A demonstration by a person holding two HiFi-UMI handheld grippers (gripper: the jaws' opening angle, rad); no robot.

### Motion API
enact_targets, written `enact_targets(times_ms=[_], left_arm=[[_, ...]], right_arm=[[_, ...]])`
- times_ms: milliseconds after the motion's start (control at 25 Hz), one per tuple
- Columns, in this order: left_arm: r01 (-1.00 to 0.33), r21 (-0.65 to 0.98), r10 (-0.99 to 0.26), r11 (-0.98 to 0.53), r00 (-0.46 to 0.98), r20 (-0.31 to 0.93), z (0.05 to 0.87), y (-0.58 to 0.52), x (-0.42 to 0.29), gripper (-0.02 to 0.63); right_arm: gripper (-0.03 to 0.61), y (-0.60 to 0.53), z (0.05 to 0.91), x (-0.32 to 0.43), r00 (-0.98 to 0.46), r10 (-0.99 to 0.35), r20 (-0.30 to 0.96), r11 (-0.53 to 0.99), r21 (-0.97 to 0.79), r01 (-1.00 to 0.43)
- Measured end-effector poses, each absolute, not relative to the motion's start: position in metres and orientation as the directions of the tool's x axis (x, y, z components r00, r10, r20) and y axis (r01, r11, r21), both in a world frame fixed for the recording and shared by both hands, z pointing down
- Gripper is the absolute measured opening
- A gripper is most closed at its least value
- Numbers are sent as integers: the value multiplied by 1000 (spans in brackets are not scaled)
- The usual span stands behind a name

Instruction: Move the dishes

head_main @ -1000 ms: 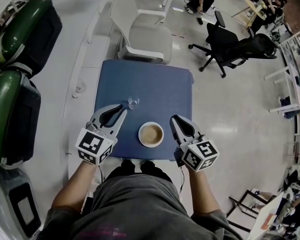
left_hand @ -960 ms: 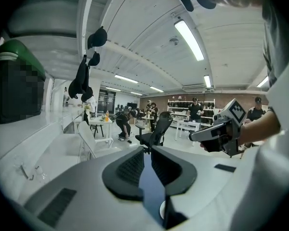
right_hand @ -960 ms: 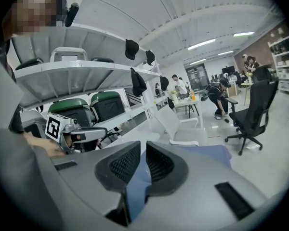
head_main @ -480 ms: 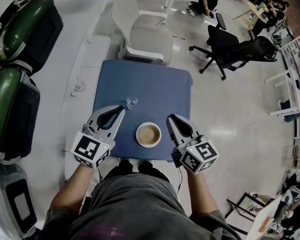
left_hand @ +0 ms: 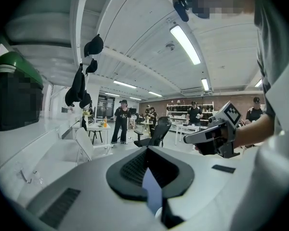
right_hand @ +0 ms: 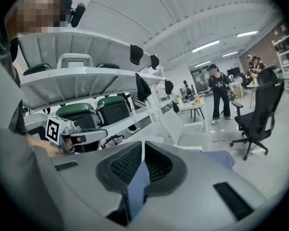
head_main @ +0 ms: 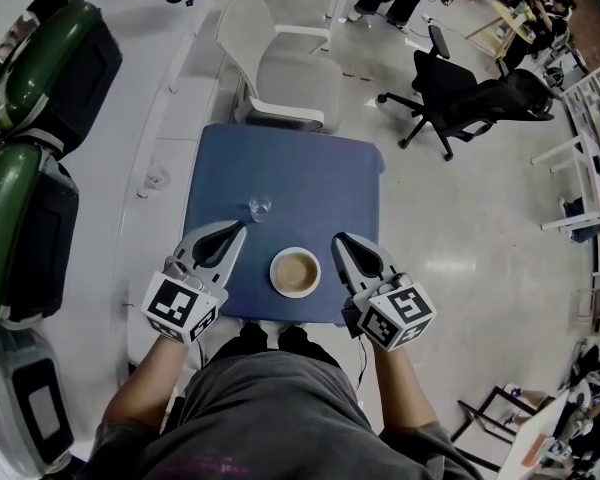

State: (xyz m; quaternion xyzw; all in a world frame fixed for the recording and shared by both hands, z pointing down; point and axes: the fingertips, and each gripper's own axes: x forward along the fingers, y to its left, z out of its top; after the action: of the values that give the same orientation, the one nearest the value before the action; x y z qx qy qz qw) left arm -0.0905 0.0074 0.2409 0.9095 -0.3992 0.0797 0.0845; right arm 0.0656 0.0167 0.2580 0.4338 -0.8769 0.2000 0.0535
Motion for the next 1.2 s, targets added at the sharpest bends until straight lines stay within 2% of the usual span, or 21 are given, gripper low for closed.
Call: enact_targets(times_ms=[1200], left_arm=[[-725, 105, -698, -681, 686, 205, 237, -1, -69, 2]], right_arm=[[5, 10, 250, 68, -653, -718, 242, 582, -305, -754]])
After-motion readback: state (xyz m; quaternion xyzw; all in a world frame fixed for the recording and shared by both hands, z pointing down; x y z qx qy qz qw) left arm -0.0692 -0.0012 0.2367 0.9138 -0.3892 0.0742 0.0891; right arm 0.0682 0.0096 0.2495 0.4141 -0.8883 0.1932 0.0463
